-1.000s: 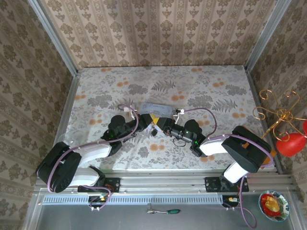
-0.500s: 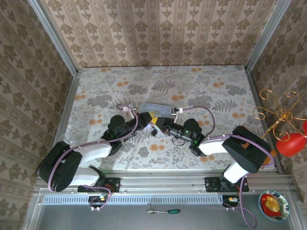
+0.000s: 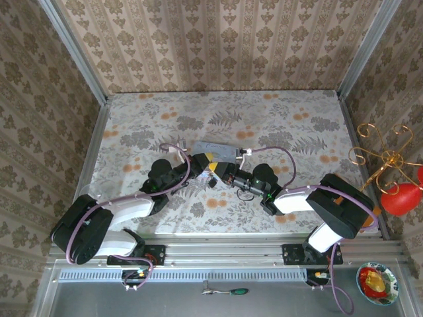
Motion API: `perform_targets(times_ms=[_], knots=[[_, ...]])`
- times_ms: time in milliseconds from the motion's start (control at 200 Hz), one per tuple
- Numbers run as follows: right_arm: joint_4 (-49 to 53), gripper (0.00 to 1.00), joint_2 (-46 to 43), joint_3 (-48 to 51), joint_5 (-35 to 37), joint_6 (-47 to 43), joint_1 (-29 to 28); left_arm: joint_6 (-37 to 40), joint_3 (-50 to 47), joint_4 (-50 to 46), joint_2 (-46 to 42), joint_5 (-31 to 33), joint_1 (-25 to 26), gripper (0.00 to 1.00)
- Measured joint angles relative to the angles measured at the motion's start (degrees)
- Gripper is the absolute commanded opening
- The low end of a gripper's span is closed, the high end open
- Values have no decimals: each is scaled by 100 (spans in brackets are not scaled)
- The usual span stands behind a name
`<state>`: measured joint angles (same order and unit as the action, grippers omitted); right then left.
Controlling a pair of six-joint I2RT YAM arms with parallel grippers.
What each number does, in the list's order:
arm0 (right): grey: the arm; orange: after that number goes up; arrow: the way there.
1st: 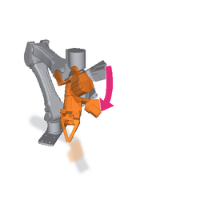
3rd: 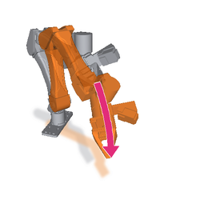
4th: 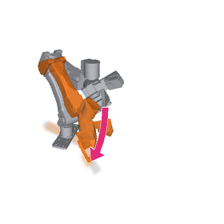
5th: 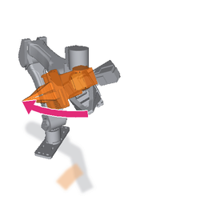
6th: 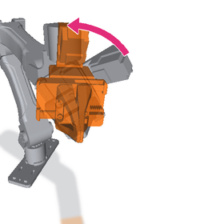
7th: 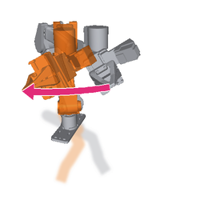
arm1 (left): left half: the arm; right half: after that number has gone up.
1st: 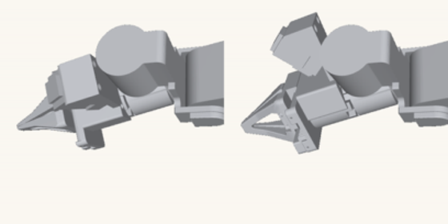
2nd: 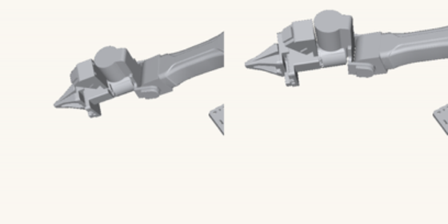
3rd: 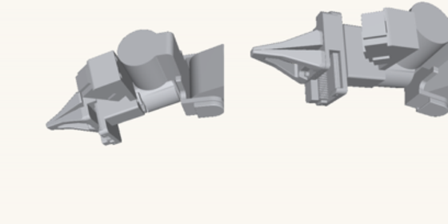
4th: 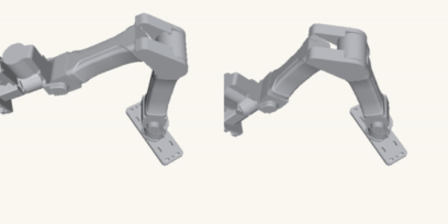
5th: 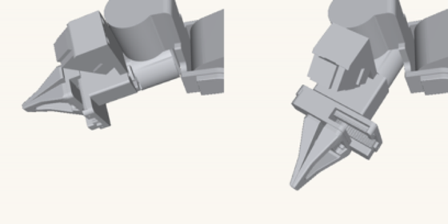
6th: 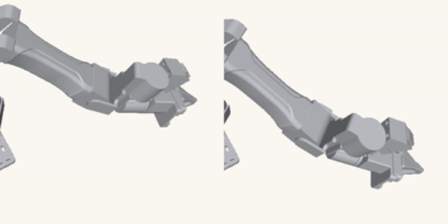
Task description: Unlock a padlock with a key
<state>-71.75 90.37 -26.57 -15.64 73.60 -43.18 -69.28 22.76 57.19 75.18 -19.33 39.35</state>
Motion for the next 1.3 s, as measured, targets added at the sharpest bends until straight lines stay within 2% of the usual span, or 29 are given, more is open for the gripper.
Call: perform_targets(times_ms=[50,160,255,385,515,650,820,1025,1300], knots=[[24,0,-11,0,20,24,0,2,-2,9,0,15,2,2],[531,0,-254,-4,68,-17,-24,109,-9,-118,-31,11,24,18],[1469,0,-796,-28,236,-299,-61,323,-44,-533,-302,79,42,37],[3101,0,-1751,-238,498,-935,-52,726,-52,-1495,-946,232,-42,47],[4760,0,-2004,-914,577,-1773,-46,1379,234,-3145,-1504,442,-114,51],[6258,0,-2002,-1368,651,-2634,-48,2116,870,-4868,-1587,680,-90,53],[7635,0,-1978,-1576,730,-3534,-48,2691,1104,-6019,-1241,890,308,54],[8255,0,-1797,-1690,734,-4098,-57,2914,1121,-6489,-444,1403,962,56],[8282,0,-1764,-1683,752,-4245,-59,3029,1506,-6035,837,1797,1156,52]])
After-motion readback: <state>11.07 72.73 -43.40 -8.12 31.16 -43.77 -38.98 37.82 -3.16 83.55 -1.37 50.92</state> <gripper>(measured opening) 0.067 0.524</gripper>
